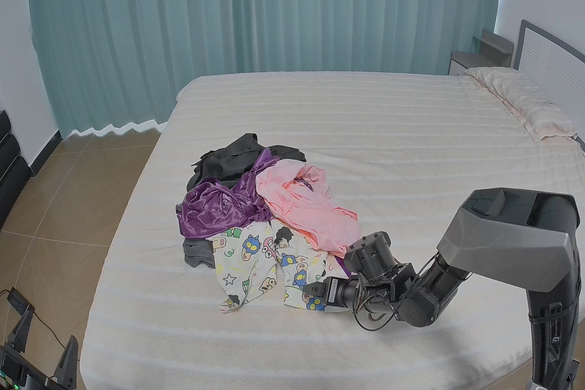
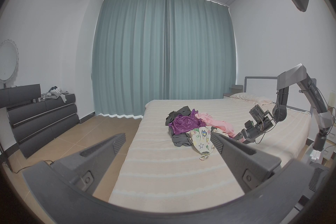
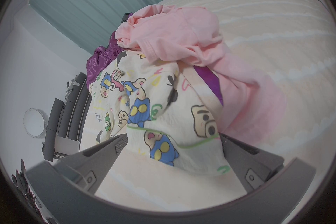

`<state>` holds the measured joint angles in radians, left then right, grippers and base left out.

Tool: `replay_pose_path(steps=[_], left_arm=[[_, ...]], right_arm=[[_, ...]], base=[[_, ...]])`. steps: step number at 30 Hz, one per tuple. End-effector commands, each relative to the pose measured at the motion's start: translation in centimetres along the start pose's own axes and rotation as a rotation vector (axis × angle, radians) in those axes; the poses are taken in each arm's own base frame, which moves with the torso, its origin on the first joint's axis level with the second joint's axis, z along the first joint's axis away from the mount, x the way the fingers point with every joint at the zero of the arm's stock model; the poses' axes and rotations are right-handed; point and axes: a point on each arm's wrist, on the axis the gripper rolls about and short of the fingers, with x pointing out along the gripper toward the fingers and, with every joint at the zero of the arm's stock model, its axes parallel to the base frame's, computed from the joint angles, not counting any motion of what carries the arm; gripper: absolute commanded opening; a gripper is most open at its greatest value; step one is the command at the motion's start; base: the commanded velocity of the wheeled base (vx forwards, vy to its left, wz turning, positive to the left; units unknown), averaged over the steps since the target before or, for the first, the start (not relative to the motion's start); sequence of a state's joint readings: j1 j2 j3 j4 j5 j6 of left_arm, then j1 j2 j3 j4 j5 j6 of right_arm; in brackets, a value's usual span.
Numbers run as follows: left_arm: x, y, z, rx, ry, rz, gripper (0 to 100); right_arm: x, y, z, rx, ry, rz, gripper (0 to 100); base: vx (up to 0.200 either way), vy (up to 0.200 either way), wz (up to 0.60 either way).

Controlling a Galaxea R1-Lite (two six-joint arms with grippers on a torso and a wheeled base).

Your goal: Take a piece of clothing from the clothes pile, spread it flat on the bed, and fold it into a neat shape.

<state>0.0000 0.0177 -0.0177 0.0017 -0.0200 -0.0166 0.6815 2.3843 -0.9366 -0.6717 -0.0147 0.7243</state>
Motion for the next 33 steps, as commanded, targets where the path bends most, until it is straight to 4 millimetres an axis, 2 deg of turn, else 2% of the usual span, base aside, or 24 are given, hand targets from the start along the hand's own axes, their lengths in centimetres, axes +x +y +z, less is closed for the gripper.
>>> replay_pose_path(steps=[1, 7, 8, 15, 23, 24, 25, 26, 32, 33], left_arm=[[0.0, 0.0, -0.5, 0.000, 0.000, 0.002, 100], [0.0, 0.0, -0.5, 0.000, 0.000, 0.000, 100], [0.0, 0.0, -0.5, 0.000, 0.000, 0.000, 100], [0.0, 0.0, -0.5, 0.001, 0.000, 0.002, 100], [0.0, 0.0, -0.5, 0.007, 0.000, 0.002, 100], [0.0, 0.0, -0.5, 0.010, 0.000, -0.001, 100], [0.0, 0.0, -0.5, 0.012, 0.000, -0.001, 100], [0.0, 0.0, -0.5, 0.015, 0.000, -0.001, 100], [0.0, 0.0, -0.5, 0.052, -0.002, -0.014, 100], [0.0, 0.0, -0.5, 0.064, -0.005, -0.020, 100]], right_arm=[[1.3, 1.8, 0.0, -0.027, 0.014, 0.016, 100], [3.0, 2.2, -0.5, -0.068, 0.020, -0.044, 100], [3.0, 2.2, -0.5, -0.068, 0.020, -0.044, 0], [2.0, 2.1, -0.6, -0.069, 0.020, -0.043, 0], [-1.9, 2.4, 0.3, -0.023, -0.003, -0.005, 0], [-3.3, 2.5, 0.5, -0.002, -0.026, 0.034, 0], [-3.6, 2.5, 0.5, 0.001, -0.033, 0.044, 0], [-4.9, 2.6, 0.7, 0.007, -0.065, 0.089, 0], [-10.2, 2.5, -0.3, -0.001, -0.182, 0.244, 0], [-11.6, 2.4, -0.3, 0.000, -0.226, 0.285, 0]], base=[[0.000, 0.000, 0.00], [0.000, 0.000, 0.00], [0.000, 0.000, 0.00], [0.000, 0.000, 0.00], [0.000, 0.000, 0.00], [0.000, 0.000, 0.00], [0.000, 0.000, 0.00], [0.000, 0.000, 0.00], [0.000, 0.000, 0.00], [0.000, 0.000, 0.00]])
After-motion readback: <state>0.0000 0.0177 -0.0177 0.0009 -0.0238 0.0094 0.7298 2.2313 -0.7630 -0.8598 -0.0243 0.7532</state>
